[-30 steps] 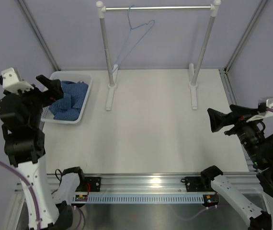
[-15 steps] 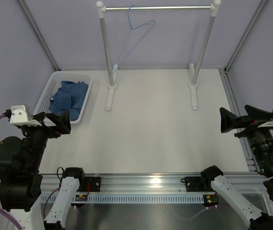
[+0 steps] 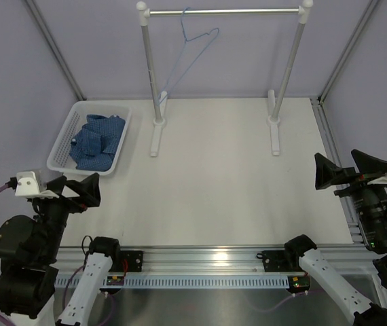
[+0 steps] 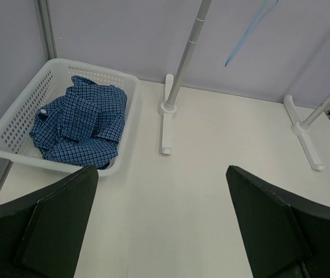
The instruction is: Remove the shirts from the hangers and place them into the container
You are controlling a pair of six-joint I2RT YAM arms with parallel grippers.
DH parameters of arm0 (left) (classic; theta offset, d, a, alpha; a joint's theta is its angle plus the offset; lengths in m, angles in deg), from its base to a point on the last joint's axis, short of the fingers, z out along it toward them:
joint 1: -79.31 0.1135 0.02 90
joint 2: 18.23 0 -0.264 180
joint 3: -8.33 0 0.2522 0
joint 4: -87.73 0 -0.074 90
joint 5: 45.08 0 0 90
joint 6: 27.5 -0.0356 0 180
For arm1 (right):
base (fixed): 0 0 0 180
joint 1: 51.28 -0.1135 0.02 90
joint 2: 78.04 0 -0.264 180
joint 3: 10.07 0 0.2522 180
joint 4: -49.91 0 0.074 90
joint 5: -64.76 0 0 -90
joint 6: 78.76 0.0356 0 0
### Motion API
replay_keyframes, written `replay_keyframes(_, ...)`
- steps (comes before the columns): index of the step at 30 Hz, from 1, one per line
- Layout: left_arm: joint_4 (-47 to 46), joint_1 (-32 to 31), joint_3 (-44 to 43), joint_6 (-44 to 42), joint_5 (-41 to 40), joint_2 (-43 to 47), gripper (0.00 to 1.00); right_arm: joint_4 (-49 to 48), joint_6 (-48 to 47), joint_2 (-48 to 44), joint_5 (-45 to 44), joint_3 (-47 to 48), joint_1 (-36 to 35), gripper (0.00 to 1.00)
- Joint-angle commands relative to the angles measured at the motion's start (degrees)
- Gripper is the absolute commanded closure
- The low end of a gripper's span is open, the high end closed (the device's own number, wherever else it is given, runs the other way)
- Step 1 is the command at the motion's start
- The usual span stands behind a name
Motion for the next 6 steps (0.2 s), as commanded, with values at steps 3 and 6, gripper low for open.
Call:
replay_keyframes(3, -0.3, -0.4, 0.6, -0.5, -1.0, 0.5, 0.01, -2.8, -1.0, -0.5, -0.4, -1.1, -0.6, 0.01)
replay_keyframes(6, -0.3, -0.4, 1.0, -0.8, -1.0, 1.2, 0.01, -2.8, -1.4, -0.8, -0.4, -0.9, -0.5, 0.00)
